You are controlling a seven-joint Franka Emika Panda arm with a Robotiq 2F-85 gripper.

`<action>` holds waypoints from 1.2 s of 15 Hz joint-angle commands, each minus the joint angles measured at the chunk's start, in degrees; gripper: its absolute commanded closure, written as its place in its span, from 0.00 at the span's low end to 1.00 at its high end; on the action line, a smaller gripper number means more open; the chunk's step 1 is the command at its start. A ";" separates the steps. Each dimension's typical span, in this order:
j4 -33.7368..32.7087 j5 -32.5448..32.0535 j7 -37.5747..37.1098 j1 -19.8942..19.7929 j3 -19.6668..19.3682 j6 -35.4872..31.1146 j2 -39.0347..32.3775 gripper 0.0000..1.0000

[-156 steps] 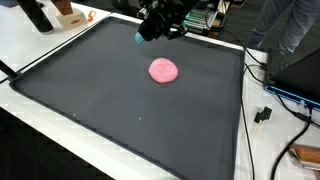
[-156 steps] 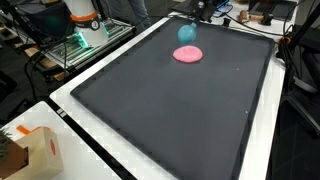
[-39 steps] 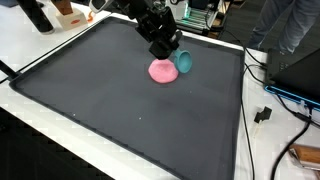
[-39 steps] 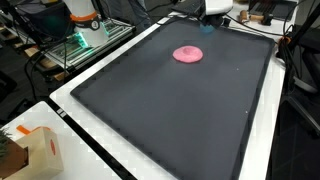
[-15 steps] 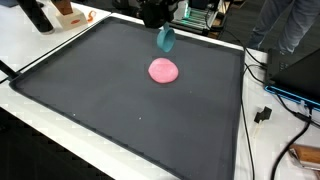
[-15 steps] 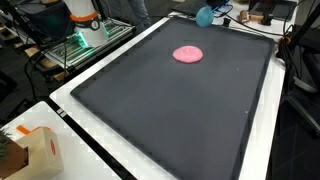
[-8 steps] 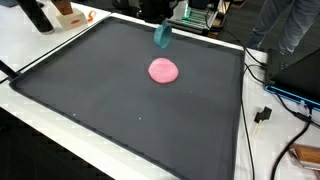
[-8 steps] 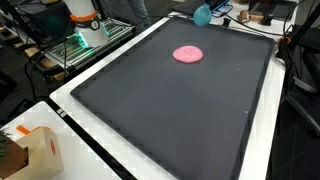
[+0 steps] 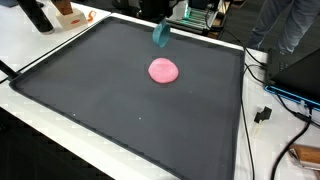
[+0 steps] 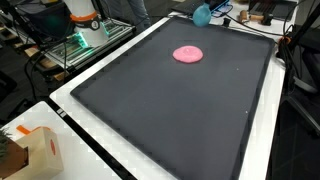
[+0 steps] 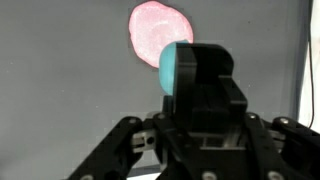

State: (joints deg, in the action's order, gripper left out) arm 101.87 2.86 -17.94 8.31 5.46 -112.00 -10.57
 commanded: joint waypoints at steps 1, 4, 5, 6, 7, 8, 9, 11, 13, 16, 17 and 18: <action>-0.11 -0.01 -0.01 0.01 0.00 0.13 -0.02 0.50; -0.45 1.19 0.72 -0.49 -0.13 0.52 -0.27 0.75; -0.55 3.03 2.15 -1.15 -0.20 0.82 -0.41 0.75; -0.51 5.22 4.08 -1.87 -0.18 1.39 -0.48 0.75; -0.31 7.74 6.49 -2.76 -0.22 1.71 -0.55 0.75; 0.01 10.44 9.05 -3.64 -0.28 1.72 -0.66 0.75; 0.13 13.65 12.30 -4.69 -0.28 2.35 -0.81 0.75; 0.59 19.08 17.76 -6.65 -0.60 3.52 -1.22 0.75; 1.11 22.95 22.67 -8.44 -1.04 5.00 -1.84 0.75; 2.16 28.12 29.19 -10.91 -1.68 7.41 -3.03 0.75; 2.52 29.87 30.74 -11.62 -1.81 8.45 -3.41 0.75; 3.29 30.69 32.10 -12.10 -2.06 8.46 -3.68 0.75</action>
State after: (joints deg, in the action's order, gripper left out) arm 103.24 29.30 9.51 -2.02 3.76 -105.43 -13.93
